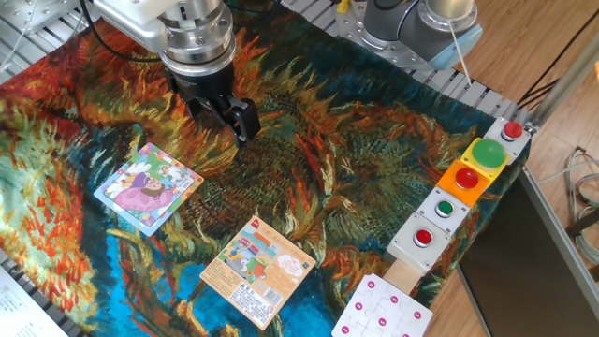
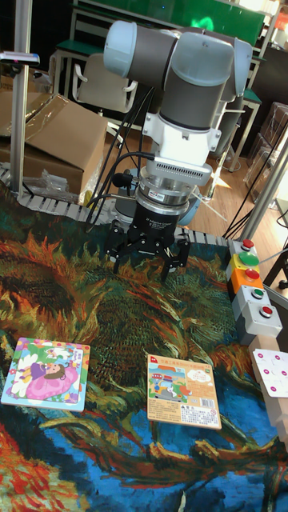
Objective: Assemble one piece of a puzzle
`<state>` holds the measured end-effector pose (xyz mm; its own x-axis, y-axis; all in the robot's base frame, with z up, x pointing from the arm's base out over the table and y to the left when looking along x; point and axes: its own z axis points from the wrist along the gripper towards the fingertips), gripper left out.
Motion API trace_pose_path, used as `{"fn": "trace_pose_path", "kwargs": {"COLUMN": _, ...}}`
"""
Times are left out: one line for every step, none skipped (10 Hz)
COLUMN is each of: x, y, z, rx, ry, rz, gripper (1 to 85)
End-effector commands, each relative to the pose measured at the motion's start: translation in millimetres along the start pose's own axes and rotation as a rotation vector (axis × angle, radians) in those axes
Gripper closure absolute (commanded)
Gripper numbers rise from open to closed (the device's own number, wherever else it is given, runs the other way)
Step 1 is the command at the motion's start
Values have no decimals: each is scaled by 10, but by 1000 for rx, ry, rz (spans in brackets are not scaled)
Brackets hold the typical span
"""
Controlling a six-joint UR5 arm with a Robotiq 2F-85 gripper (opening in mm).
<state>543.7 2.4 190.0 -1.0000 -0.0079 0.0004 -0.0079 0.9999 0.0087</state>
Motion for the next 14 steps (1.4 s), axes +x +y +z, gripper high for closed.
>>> {"fn": "trace_pose_path", "kwargs": {"x": -434, "y": 85, "z": -40, "rx": -26, "ry": -169, "rz": 20, "gripper": 843}}
{"fn": "trace_pose_path", "kwargs": {"x": -490, "y": 75, "z": -54, "rx": -12, "ry": -200, "rz": -13, "gripper": 843}}
{"fn": "trace_pose_path", "kwargs": {"x": -554, "y": 131, "z": -34, "rx": -10, "ry": -233, "rz": -42, "gripper": 827}}
{"fn": "trace_pose_path", "kwargs": {"x": -564, "y": 235, "z": 13, "rx": -17, "ry": -250, "rz": -53, "gripper": 817}}
{"fn": "trace_pose_path", "kwargs": {"x": -550, "y": 320, "z": 34, "rx": -37, "ry": -249, "rz": -40, "gripper": 810}}
{"fn": "trace_pose_path", "kwargs": {"x": -517, "y": 381, "z": 36, "rx": -64, "ry": -236, "rz": -17, "gripper": 800}}
{"fn": "trace_pose_path", "kwargs": {"x": -485, "y": 364, "z": 34, "rx": -60, "ry": -218, "rz": 27, "gripper": 817}}
{"fn": "trace_pose_path", "kwargs": {"x": -422, "y": 456, "z": 33, "rx": -87, "ry": -178, "rz": 67, "gripper": 843}}
{"fn": "trace_pose_path", "kwargs": {"x": -459, "y": 502, "z": -8, "rx": -85, "ry": -177, "rz": 65, "gripper": 843}}
{"fn": "trace_pose_path", "kwargs": {"x": -507, "y": 481, "z": -49, "rx": -50, "ry": -183, "rz": 15, "gripper": 843}}
{"fn": "trace_pose_path", "kwargs": {"x": -506, "y": 477, "z": -71, "rx": -36, "ry": -182, "rz": -38, "gripper": 843}}
{"fn": "trace_pose_path", "kwargs": {"x": -468, "y": 465, "z": -81, "rx": -30, "ry": -171, "rz": -80, "gripper": 843}}
{"fn": "trace_pose_path", "kwargs": {"x": -402, "y": 445, "z": -95, "rx": -24, "ry": -151, "rz": -87, "gripper": 843}}
{"fn": "trace_pose_path", "kwargs": {"x": -390, "y": 424, "z": -101, "rx": -16, "ry": -148, "rz": -112, "gripper": 843}}
